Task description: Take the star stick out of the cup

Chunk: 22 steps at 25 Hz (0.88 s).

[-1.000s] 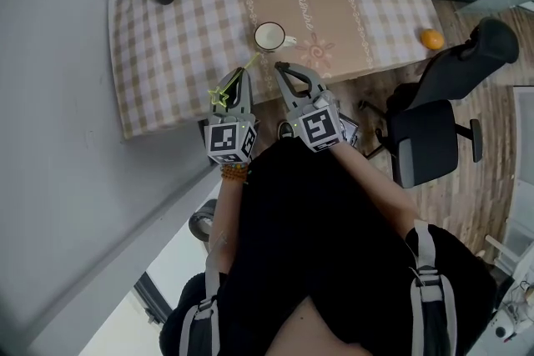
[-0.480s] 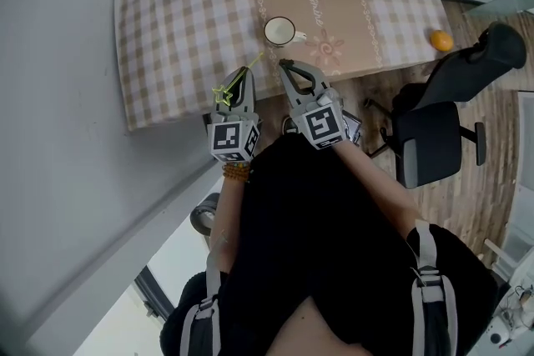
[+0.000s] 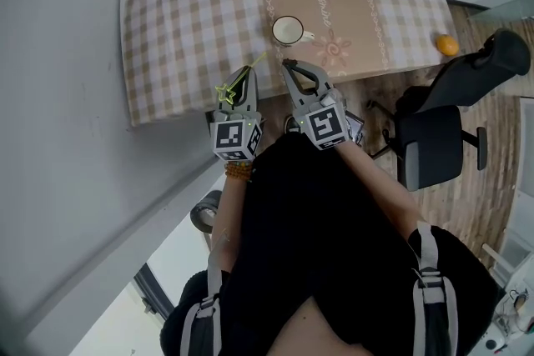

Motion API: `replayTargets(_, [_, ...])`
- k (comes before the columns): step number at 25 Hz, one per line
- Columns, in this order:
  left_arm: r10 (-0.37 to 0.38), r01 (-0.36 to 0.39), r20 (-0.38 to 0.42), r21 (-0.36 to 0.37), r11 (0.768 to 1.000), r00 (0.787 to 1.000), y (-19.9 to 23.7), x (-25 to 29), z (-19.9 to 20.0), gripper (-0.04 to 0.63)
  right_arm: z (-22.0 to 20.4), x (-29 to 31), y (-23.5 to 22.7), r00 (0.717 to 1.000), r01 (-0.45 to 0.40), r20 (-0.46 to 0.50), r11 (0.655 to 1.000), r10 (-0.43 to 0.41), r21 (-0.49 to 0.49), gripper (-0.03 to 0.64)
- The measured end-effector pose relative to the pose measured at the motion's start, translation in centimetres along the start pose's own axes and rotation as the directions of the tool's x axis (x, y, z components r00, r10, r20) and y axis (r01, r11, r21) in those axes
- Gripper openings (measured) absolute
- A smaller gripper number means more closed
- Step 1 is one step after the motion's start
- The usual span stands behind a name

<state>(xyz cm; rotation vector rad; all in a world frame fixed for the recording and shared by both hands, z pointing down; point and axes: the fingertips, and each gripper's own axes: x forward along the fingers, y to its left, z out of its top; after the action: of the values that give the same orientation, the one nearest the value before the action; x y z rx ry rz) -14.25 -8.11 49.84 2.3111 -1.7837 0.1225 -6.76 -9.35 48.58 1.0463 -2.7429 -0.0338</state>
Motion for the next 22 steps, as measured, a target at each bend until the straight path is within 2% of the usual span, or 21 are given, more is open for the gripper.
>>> replayTargets(22, [-0.006,0.006,-0.005,0.004,1.0,1.0,-0.65,0.3,-0.18,0.014,0.31,-0.25,0.29,0.999,-0.029,0.027,1.0,0.029,-0.007,0.005])
